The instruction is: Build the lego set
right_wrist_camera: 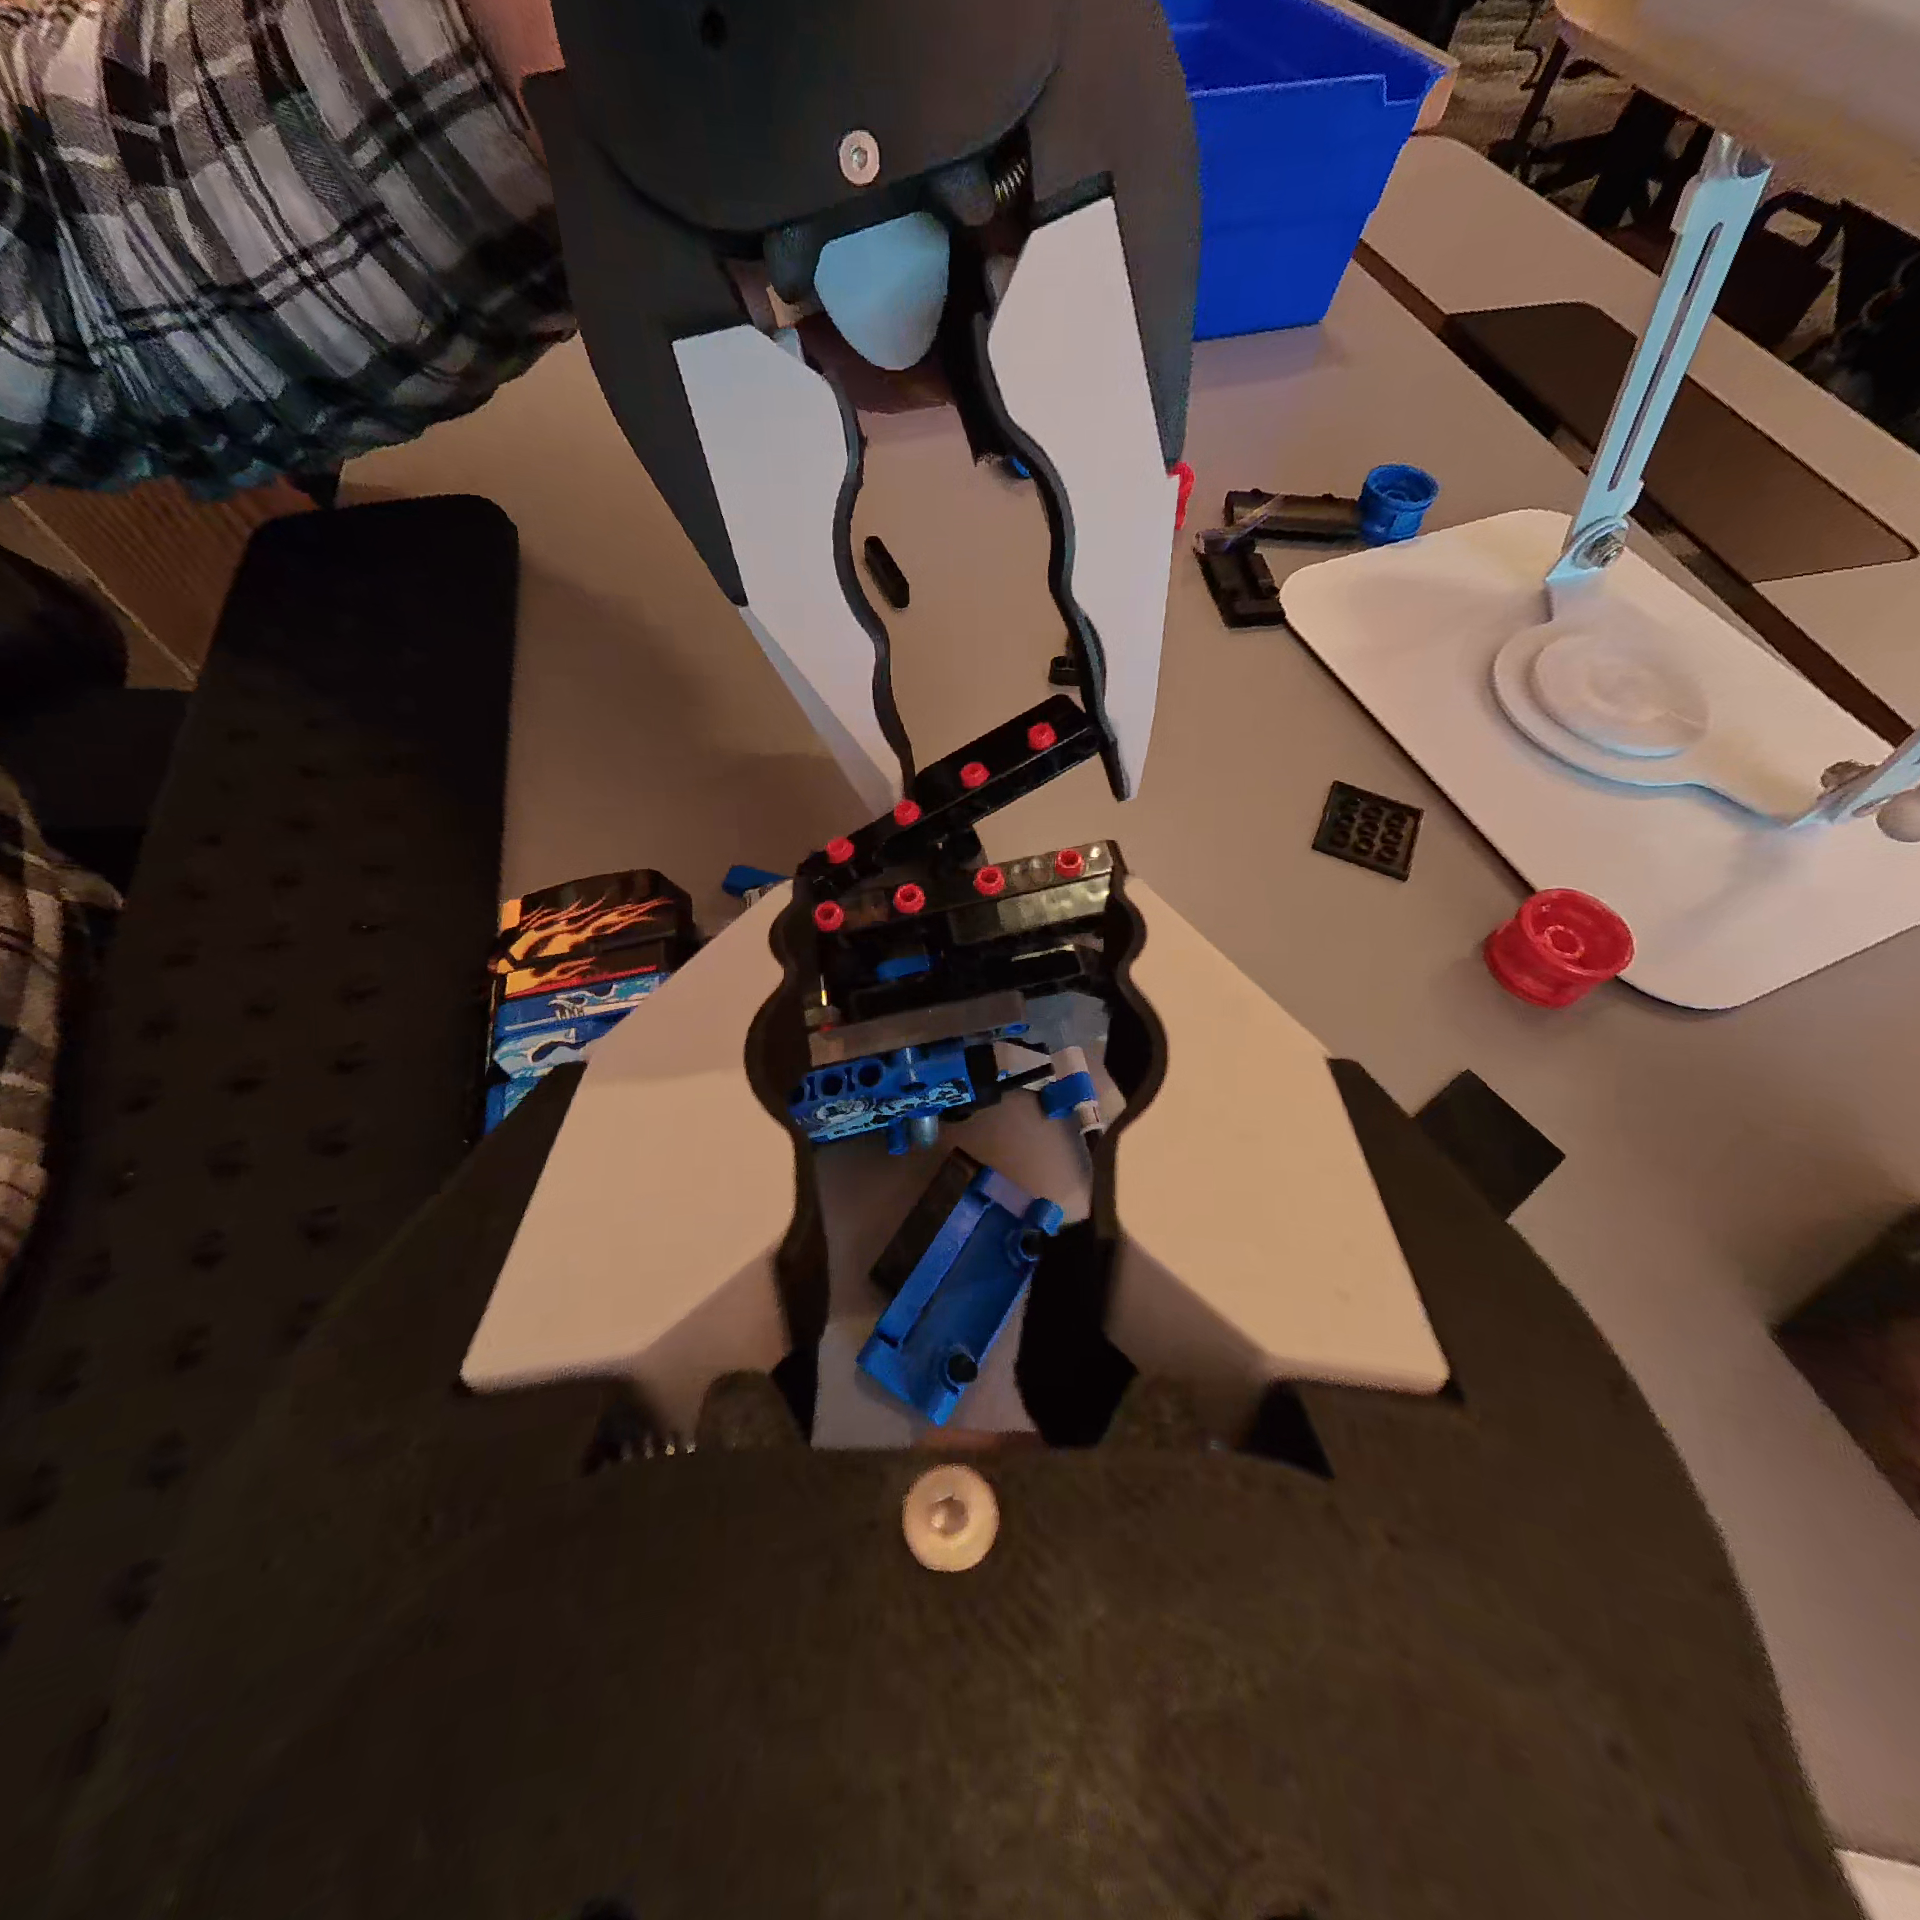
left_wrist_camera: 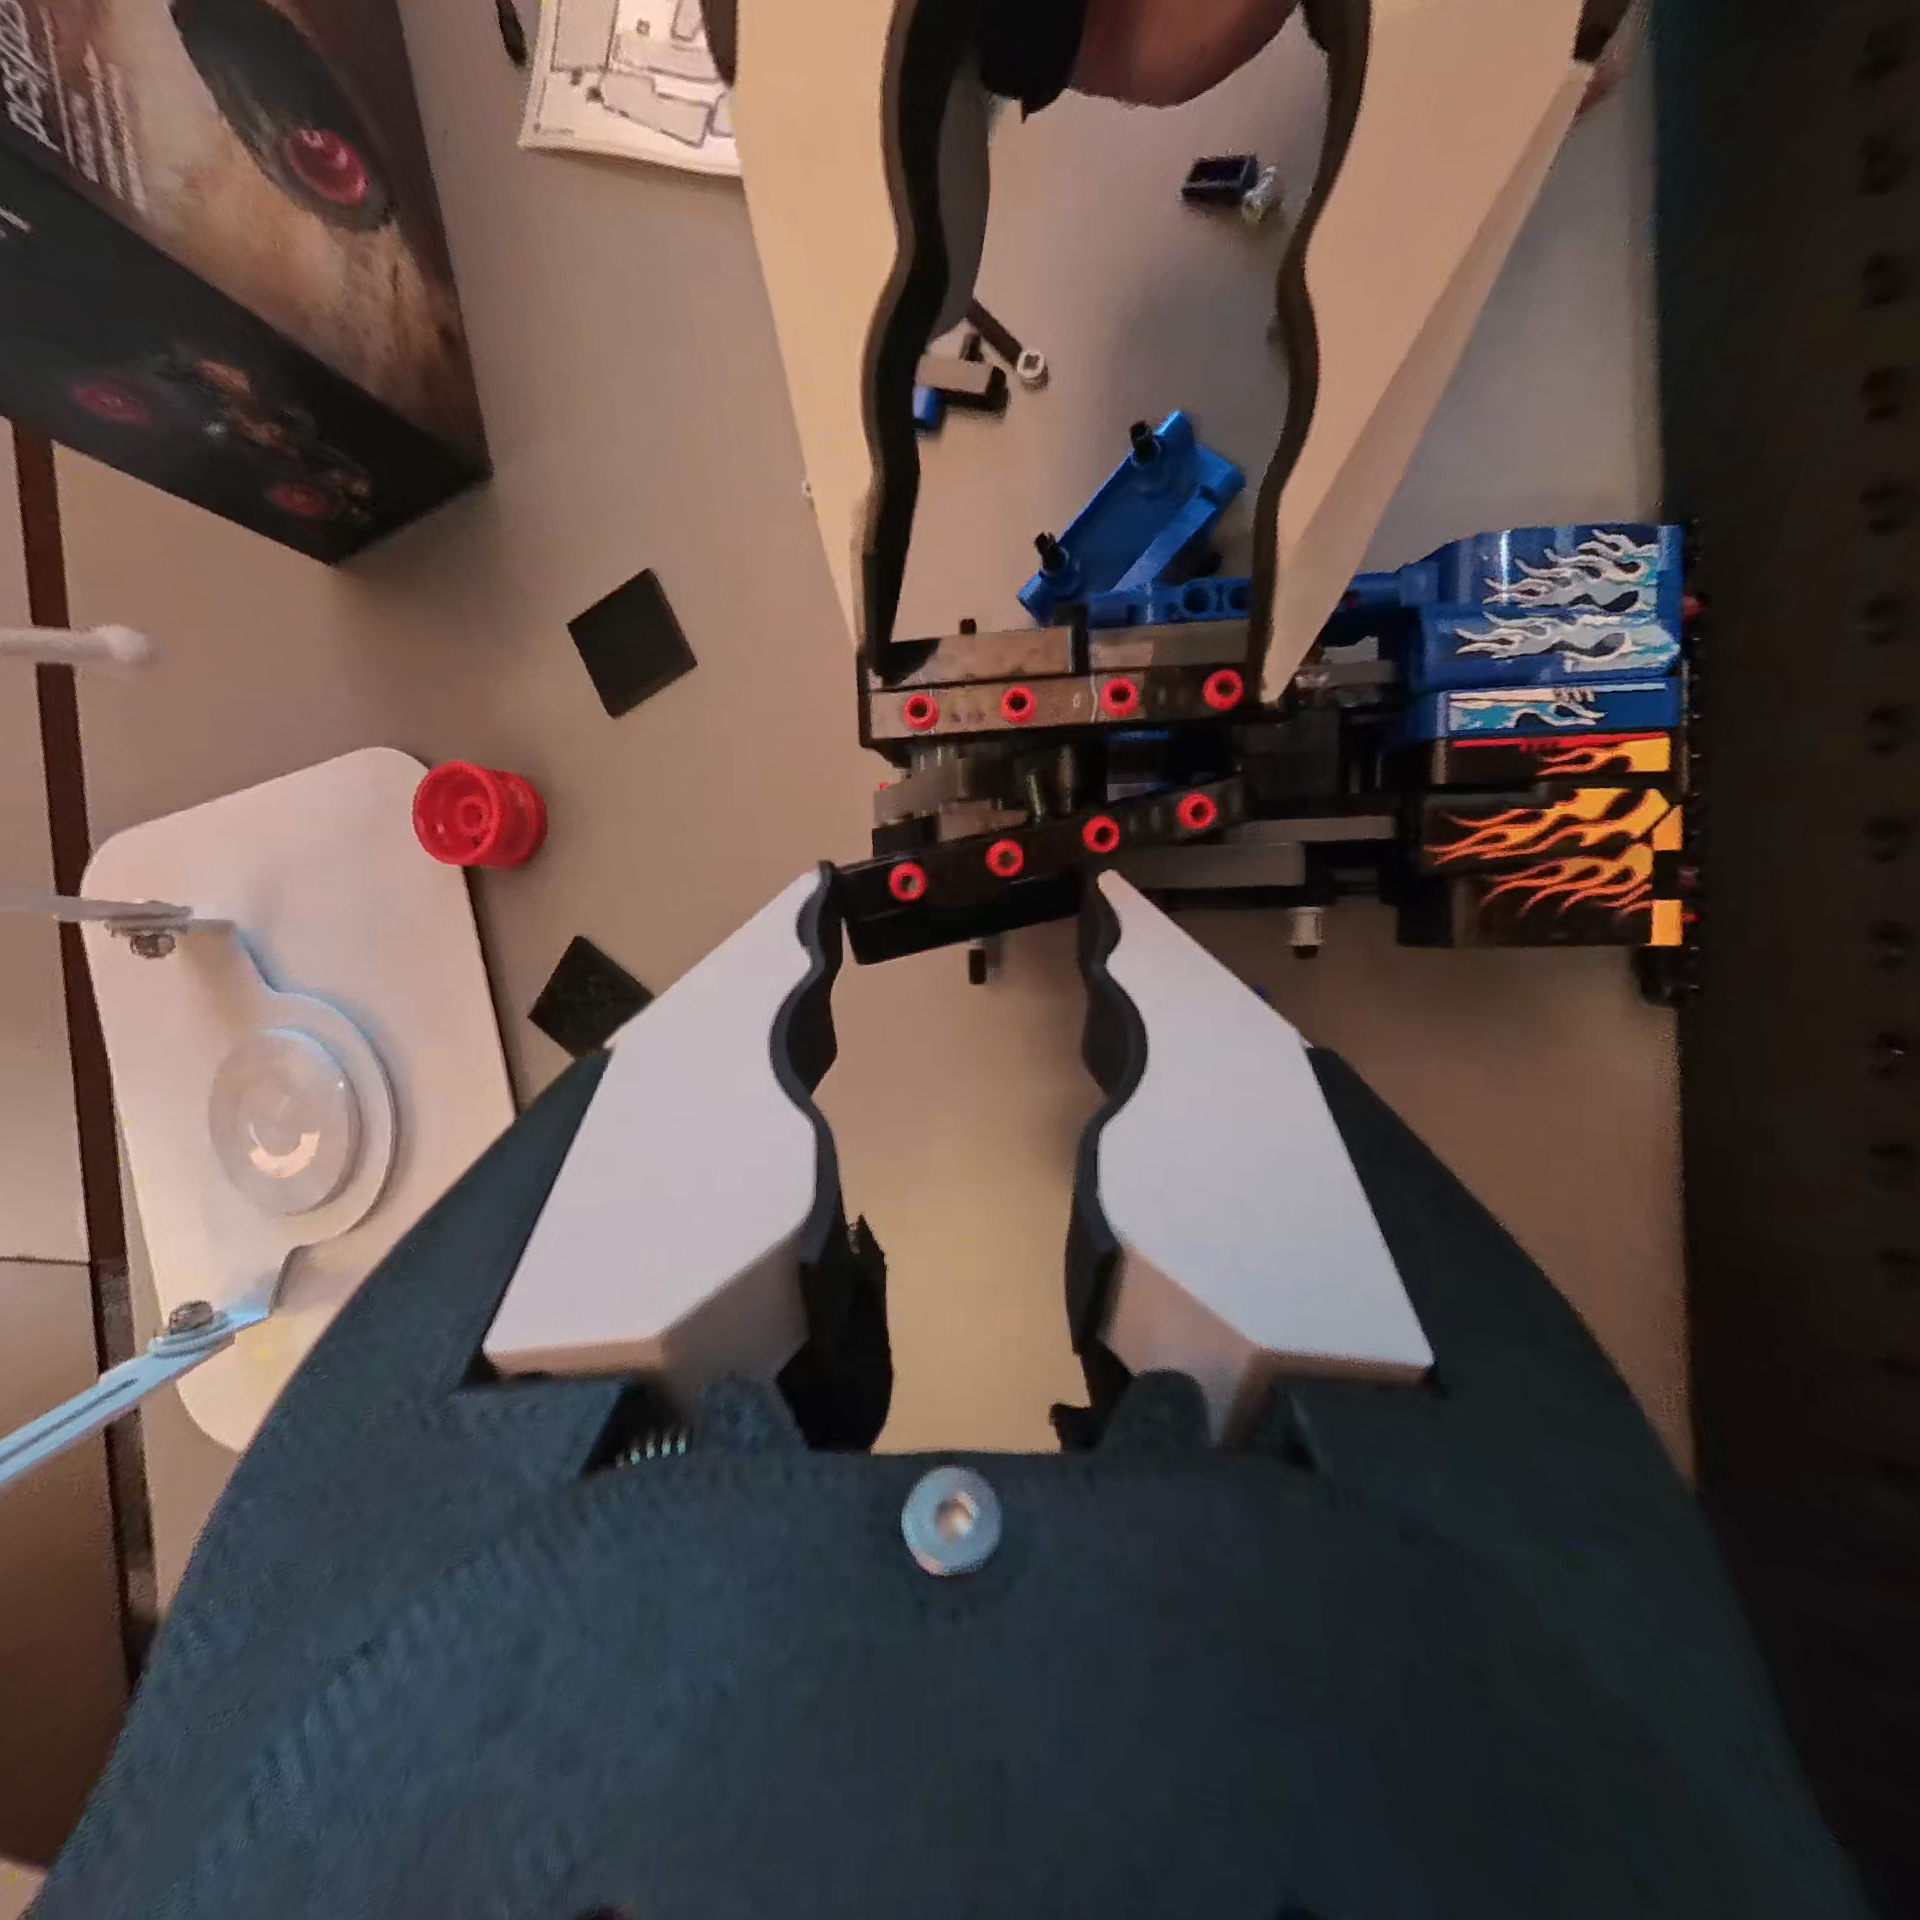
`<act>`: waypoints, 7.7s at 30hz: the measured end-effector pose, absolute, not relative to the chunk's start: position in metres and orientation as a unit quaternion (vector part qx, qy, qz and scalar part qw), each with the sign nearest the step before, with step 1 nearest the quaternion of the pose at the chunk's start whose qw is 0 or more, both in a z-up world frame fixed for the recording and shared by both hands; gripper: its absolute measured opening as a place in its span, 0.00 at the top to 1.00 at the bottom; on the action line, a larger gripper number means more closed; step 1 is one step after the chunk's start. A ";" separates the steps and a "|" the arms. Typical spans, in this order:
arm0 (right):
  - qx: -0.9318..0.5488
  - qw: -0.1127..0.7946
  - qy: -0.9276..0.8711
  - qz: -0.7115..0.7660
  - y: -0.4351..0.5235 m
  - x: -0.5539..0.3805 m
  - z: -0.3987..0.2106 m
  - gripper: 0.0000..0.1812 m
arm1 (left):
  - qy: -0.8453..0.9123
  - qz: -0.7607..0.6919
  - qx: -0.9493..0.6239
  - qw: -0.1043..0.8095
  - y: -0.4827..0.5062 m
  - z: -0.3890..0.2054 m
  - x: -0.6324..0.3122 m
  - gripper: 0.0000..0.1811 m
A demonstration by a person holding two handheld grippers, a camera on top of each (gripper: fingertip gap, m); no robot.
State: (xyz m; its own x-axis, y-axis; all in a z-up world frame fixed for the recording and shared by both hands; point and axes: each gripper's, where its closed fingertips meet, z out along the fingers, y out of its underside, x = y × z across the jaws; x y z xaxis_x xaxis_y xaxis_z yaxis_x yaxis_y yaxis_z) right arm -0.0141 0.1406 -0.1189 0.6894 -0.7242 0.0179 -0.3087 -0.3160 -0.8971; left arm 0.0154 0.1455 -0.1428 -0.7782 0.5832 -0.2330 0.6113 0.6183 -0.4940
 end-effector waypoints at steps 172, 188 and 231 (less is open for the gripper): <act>-0.787 0.460 0.356 -0.205 0.124 -0.011 -0.142 0.96 | 0.888 -0.321 0.240 -0.226 0.123 -0.146 -0.005 0.79; -0.780 0.477 0.359 -0.186 0.125 -0.010 -0.143 0.96 | 0.867 -0.377 0.269 -0.183 0.118 -0.144 -0.007 0.78; -0.804 0.462 0.323 -0.187 0.120 -0.009 -0.137 0.95 | 0.845 -0.480 0.212 -0.107 0.130 -0.129 0.013 0.75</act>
